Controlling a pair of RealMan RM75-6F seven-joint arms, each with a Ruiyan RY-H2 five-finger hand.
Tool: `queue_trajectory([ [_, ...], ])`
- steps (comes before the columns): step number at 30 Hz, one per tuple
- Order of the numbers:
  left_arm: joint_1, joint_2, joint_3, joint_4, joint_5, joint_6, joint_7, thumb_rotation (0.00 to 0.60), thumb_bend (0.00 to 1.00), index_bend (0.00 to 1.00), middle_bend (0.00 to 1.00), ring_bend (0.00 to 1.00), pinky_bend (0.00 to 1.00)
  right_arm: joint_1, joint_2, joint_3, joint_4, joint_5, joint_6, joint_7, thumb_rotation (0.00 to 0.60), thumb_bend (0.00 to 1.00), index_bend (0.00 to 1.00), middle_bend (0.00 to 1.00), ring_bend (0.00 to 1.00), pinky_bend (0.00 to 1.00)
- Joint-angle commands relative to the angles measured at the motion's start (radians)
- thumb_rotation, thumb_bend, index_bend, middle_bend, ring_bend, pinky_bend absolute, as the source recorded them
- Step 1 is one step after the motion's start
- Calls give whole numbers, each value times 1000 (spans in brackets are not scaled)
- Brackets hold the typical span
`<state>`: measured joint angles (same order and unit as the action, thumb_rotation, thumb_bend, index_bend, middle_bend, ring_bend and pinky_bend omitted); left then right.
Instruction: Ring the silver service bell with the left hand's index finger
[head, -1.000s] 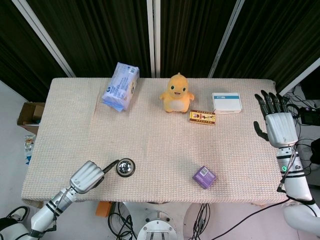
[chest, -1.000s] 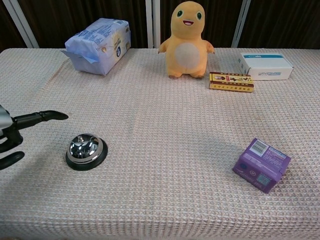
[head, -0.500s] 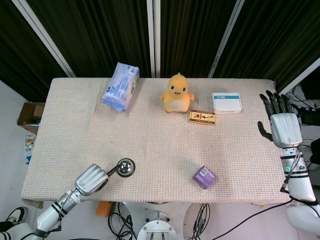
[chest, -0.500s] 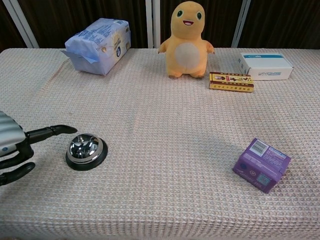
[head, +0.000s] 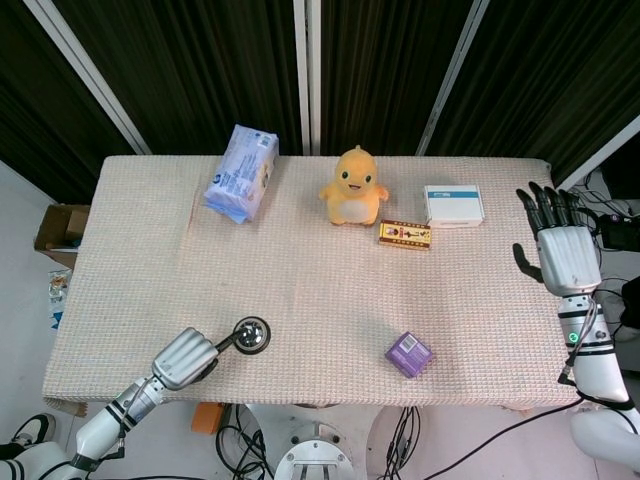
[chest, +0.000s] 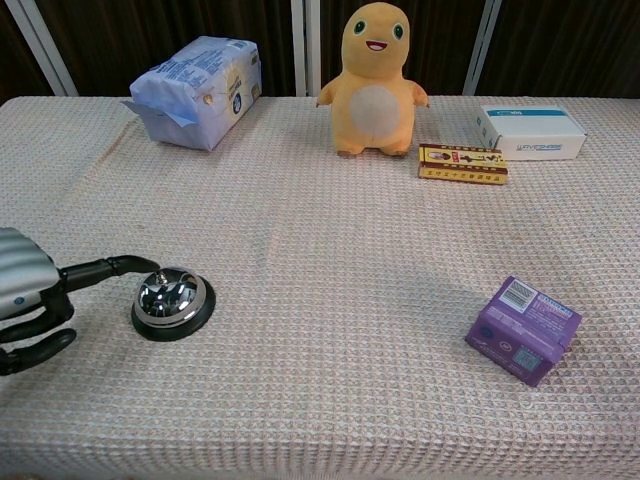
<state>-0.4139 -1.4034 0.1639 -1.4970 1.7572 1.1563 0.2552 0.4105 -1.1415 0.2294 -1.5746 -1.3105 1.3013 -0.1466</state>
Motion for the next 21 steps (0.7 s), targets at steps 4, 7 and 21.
queue_trajectory([
  [4,-1,-1,3,-1,-17,-21,-7,600,539,46,873,877,826,-1,-1,-1,5,0,-3,5,600,333,0,0,0,0],
  [7,-6,0,4,-3,-30,-40,-15,600,545,67,873,877,826,-2,-3,-3,10,0,-5,7,600,333,0,0,0,0],
  [21,2,-20,8,33,38,37,-39,600,543,63,872,877,826,-10,-1,-3,17,-1,-1,21,600,333,0,0,0,0],
])
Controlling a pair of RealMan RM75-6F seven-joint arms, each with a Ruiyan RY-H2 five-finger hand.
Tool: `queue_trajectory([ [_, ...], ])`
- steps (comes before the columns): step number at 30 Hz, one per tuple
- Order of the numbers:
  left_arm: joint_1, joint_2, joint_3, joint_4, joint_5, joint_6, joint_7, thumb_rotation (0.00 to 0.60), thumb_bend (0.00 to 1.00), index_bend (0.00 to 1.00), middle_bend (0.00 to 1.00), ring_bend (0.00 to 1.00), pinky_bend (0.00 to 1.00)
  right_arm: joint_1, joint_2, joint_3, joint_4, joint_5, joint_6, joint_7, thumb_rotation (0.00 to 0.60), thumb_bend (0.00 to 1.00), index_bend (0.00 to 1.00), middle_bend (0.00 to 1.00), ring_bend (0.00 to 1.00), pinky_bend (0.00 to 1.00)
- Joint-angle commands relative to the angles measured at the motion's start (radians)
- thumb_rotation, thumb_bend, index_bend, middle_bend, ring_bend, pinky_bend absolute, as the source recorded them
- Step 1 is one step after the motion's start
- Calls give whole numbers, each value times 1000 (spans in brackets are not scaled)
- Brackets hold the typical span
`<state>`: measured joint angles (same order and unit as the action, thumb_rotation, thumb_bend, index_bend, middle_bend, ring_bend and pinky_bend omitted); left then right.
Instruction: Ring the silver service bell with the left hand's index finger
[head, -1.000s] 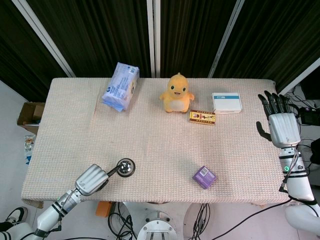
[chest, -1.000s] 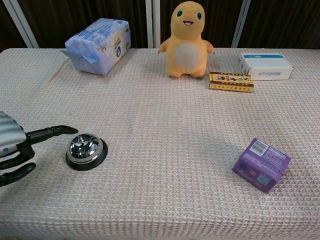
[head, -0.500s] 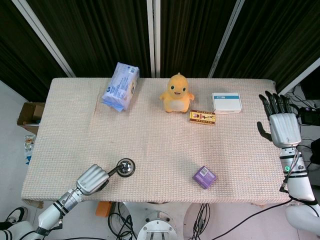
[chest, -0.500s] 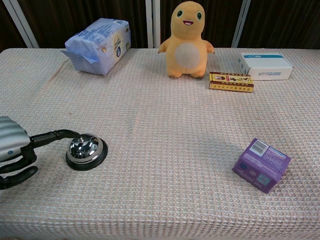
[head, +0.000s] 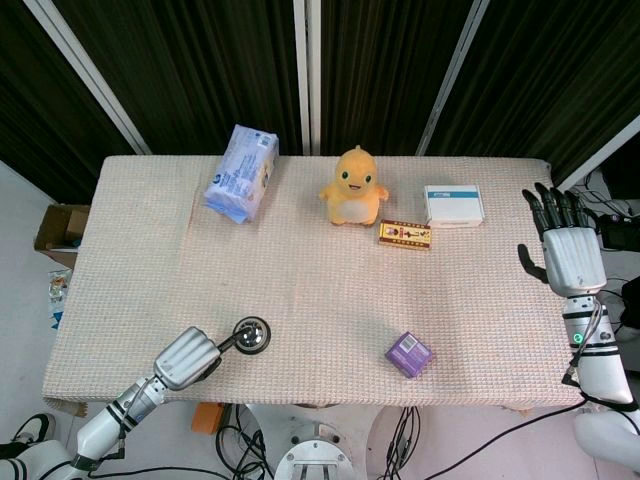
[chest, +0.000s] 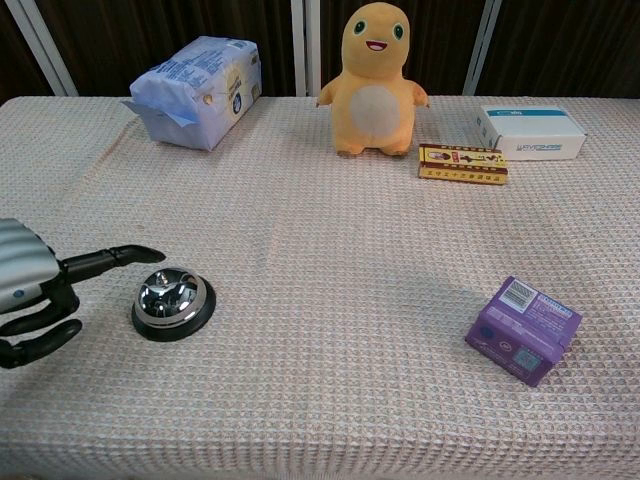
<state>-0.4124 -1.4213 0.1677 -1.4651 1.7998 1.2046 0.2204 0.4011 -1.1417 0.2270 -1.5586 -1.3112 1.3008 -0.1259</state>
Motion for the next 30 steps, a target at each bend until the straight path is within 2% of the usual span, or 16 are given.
queue_trajectory([
  [1,-1,-1,5,-2,-15,-25,-5,600,544,63,872,877,826,-1,-1,0,1,0,0,1,600,333,0,0,0,0],
  [7,-10,12,3,-28,-61,-80,-3,600,554,63,872,877,826,-2,0,0,3,0,-1,2,600,333,0,0,0,0],
  [18,-2,9,-6,-20,-14,-8,6,600,547,64,873,877,826,-3,0,1,1,0,-1,3,600,333,0,0,0,0],
  [30,-13,23,0,-46,-63,-80,13,600,552,87,873,877,826,-4,0,1,3,10,-10,-3,600,333,0,0,0,0],
])
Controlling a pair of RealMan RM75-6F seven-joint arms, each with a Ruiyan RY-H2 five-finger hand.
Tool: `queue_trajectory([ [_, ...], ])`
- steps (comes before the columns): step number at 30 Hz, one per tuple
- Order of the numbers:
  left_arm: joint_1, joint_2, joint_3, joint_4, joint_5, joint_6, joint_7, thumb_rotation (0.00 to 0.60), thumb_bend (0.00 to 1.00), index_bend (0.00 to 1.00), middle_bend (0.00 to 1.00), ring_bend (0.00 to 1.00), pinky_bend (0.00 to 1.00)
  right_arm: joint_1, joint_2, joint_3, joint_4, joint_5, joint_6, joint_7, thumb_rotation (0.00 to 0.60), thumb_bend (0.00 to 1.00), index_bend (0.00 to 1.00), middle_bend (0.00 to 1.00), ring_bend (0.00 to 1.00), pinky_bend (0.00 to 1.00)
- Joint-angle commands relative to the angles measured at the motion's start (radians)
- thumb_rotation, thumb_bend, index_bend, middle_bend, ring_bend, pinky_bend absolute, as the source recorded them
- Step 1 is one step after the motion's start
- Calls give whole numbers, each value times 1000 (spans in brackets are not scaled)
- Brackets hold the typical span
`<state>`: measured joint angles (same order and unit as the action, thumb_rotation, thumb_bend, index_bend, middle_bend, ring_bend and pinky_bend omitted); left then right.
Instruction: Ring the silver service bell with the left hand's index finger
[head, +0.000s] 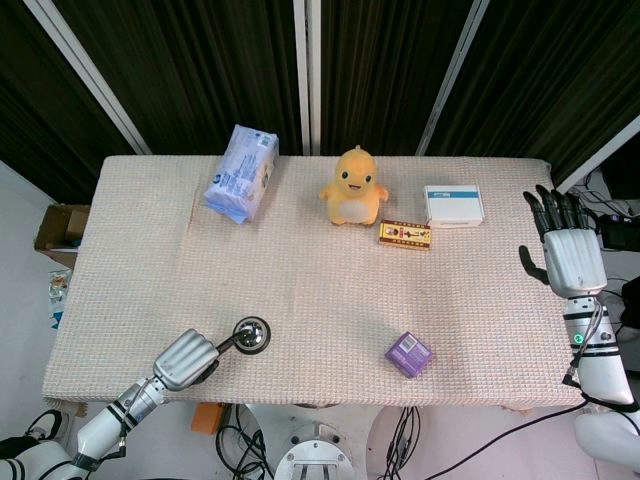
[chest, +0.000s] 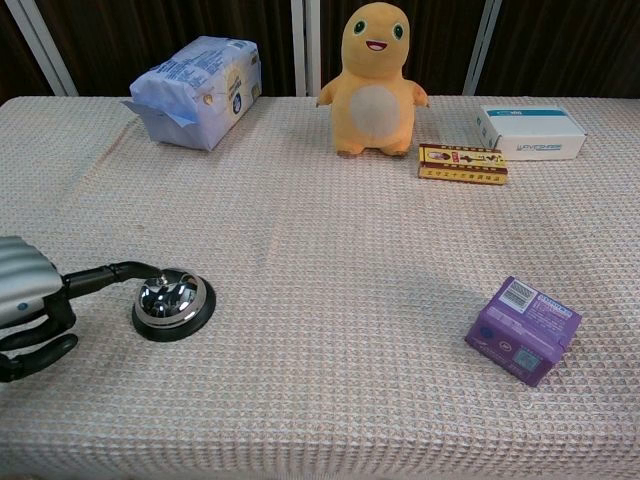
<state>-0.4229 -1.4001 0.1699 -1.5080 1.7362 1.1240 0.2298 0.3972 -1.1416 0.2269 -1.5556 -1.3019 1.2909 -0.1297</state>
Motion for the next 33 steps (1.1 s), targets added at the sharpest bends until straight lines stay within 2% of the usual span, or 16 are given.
queue_trajectory([
  [1,-3,3,-4,-5,2,2,6,600,551,87,873,877,826,0,1,2,-1,1,1,2,600,333,0,0,0,0],
  [10,7,-13,-17,19,33,67,-1,600,549,83,873,877,826,-3,7,3,-3,1,1,8,600,333,0,0,0,0],
  [20,-3,-2,-3,7,-17,-14,-11,600,552,92,873,877,826,-2,4,1,5,4,-7,10,600,333,0,0,0,0],
  [29,8,-14,-8,27,57,86,-25,600,548,88,873,878,826,-5,7,2,1,4,-2,12,600,332,0,0,0,0],
  [33,7,-16,0,38,51,69,-30,600,548,88,873,878,826,-5,4,0,6,6,-6,12,600,333,0,0,0,0],
])
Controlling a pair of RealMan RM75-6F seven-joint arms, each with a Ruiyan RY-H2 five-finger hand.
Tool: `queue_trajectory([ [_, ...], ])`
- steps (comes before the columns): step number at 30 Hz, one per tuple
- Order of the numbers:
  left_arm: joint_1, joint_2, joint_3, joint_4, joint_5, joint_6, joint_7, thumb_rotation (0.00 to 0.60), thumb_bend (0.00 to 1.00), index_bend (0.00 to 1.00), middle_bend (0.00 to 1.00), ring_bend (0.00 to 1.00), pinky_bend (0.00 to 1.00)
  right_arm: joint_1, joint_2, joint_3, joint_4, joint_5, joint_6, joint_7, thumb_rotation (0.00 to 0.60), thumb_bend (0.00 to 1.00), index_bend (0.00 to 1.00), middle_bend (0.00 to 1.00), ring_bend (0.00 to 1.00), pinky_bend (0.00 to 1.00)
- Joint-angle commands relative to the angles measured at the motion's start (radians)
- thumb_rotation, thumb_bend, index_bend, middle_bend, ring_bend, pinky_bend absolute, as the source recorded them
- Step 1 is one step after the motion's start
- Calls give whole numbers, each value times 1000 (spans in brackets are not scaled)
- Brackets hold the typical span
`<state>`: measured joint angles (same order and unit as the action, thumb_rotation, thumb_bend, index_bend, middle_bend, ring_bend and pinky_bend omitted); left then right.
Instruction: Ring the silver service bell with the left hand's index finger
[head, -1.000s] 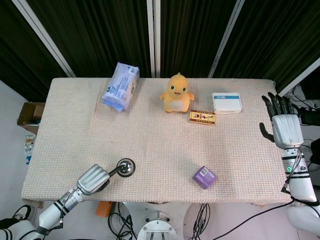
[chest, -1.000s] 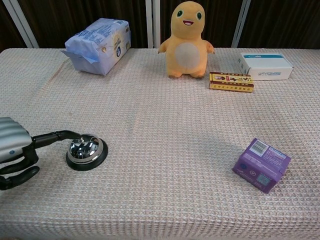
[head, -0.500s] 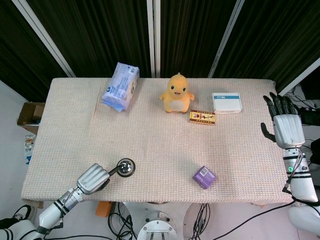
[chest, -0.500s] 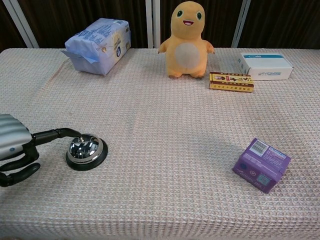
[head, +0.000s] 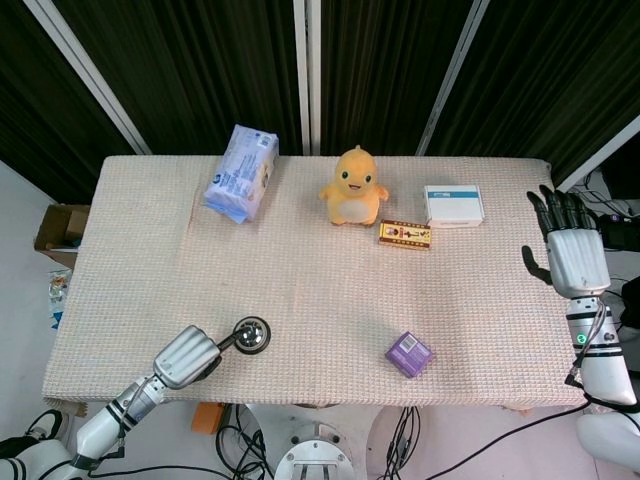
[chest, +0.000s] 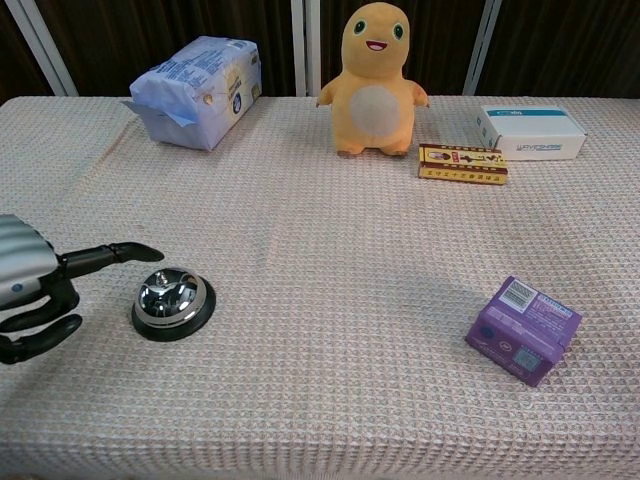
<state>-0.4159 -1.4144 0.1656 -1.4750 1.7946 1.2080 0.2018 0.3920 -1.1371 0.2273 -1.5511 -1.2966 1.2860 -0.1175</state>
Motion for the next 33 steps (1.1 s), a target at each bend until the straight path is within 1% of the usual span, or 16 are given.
queue_trajectory([
  [1,0,-2,7,6,-16,-28,-4,600,548,88,874,878,826,1,-2,-1,2,1,-2,0,600,333,0,0,0,0],
  [7,-7,3,7,2,-55,-73,-18,600,548,88,873,878,826,2,0,-2,1,2,-7,-7,600,333,0,0,0,0],
  [11,-7,6,4,-8,-43,-59,-9,600,548,88,874,878,826,1,3,0,-2,2,-4,-6,600,333,0,0,0,0],
  [15,-1,7,-4,-9,-10,-3,-13,600,547,88,873,878,826,-1,5,1,-5,0,1,-2,600,333,0,0,0,0],
  [18,12,13,-27,-4,11,73,-17,600,542,88,865,874,823,-6,6,-3,-7,-6,6,4,600,333,0,0,0,0],
  [19,22,19,-43,-1,14,116,-20,600,534,88,854,867,816,-12,7,-8,-8,-12,12,7,600,333,0,0,0,0],
  [21,46,32,-71,5,8,189,-11,600,452,88,823,846,797,-26,10,-19,-8,-26,29,15,600,331,0,0,0,0],
  [23,90,45,-112,22,-22,280,33,600,275,87,761,796,758,-57,19,-43,-10,-56,68,13,600,327,0,0,0,0],
  [24,111,53,-125,29,-43,310,56,600,185,87,700,735,719,-75,23,-57,-11,-76,94,11,600,323,0,0,0,0],
  [25,140,68,-138,29,-83,334,80,600,115,86,606,629,659,-104,27,-78,-10,-104,132,7,600,313,0,0,0,0],
  [26,162,84,-142,21,-121,338,94,593,62,81,476,472,569,-128,31,-98,-9,-124,160,5,600,299,0,0,0,0],
  [27,183,101,-146,10,-158,341,107,562,35,78,380,359,497,-154,35,-120,-8,-137,183,-4,600,269,0,0,0,0],
  [28,208,119,-152,1,-198,350,118,481,12,73,253,216,393,-189,43,-149,-10,-142,202,-24,600,233,0,0,0,0],
  [29,226,129,-152,0,-222,359,116,378,1,69,162,126,307,-215,49,-169,-13,-143,217,-40,600,205,0,0,0,0],
  [31,265,143,-145,19,-250,380,84,236,0,69,98,84,237,-268,47,-201,-3,-148,259,-51,600,172,0,0,0,0],
  [33,295,145,-136,51,-258,401,38,185,0,70,77,76,211,-308,41,-222,8,-141,282,-41,600,160,0,0,0,0],
])
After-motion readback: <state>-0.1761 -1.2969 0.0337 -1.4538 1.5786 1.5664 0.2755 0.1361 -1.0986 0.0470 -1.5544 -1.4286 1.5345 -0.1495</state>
